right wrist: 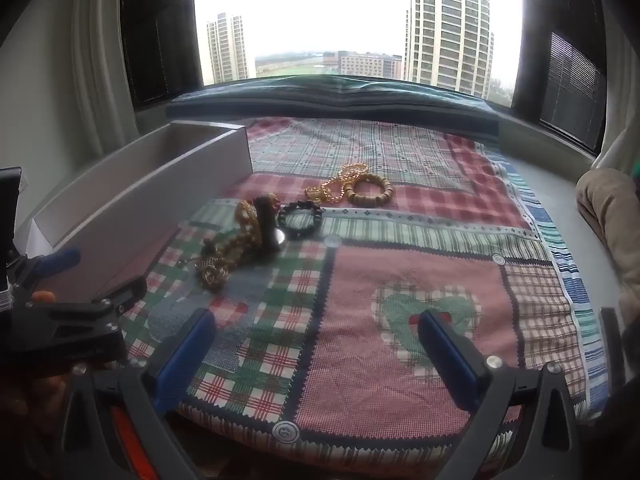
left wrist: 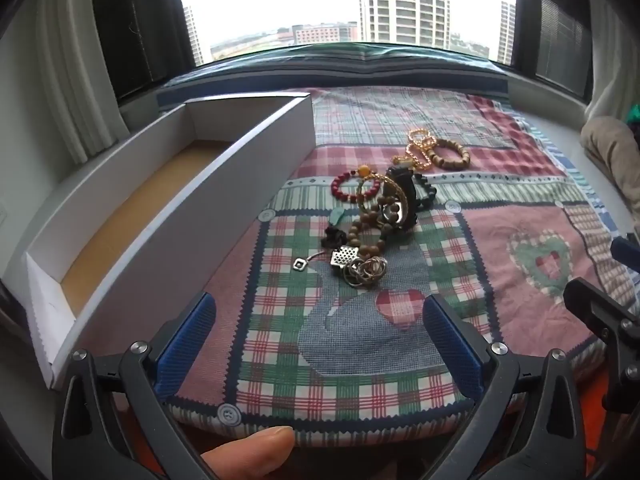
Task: Organize jewelry
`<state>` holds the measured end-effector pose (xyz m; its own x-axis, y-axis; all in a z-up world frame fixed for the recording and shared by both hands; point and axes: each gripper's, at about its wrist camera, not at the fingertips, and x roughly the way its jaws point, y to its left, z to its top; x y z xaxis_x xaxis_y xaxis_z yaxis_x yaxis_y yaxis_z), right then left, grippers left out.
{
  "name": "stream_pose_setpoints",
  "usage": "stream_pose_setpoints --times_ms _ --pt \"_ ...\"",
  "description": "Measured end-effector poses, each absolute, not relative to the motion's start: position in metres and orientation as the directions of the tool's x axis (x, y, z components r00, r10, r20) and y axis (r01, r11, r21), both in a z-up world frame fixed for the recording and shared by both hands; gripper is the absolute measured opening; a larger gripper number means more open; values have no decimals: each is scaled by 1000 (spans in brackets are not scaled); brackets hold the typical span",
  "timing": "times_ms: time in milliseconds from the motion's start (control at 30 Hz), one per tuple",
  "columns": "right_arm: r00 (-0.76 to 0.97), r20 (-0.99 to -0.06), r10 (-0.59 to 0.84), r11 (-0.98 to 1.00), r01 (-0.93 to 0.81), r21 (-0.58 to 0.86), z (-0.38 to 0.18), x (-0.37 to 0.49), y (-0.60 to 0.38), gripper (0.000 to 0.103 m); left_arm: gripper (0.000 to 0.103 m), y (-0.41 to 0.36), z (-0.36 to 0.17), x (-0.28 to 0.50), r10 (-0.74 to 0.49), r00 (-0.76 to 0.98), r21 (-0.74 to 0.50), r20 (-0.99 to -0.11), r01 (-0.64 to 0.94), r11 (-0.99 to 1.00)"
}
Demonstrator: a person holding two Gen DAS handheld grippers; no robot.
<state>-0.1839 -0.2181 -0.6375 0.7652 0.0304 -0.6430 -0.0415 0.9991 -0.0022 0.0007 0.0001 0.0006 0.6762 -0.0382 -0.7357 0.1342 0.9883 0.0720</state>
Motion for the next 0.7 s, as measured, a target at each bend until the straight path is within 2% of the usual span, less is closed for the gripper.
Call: stream_pose_setpoints --times_ms 133,367,700 --pt "763 -645 33 999 -45 -3 -637 -183 -219 103 103 13 5 -6 -74 700 37 -711 142 989" --pt "773 -633 30 999 -48 -12 -638 -190 -216 103 103 -3 0 -1 -68 663 69 -745 178 982" --pt "774 -633 22 999 -42 -16 -637 -187 -217 103 103 0 3 -3 -65 666 68 -743 173 983"
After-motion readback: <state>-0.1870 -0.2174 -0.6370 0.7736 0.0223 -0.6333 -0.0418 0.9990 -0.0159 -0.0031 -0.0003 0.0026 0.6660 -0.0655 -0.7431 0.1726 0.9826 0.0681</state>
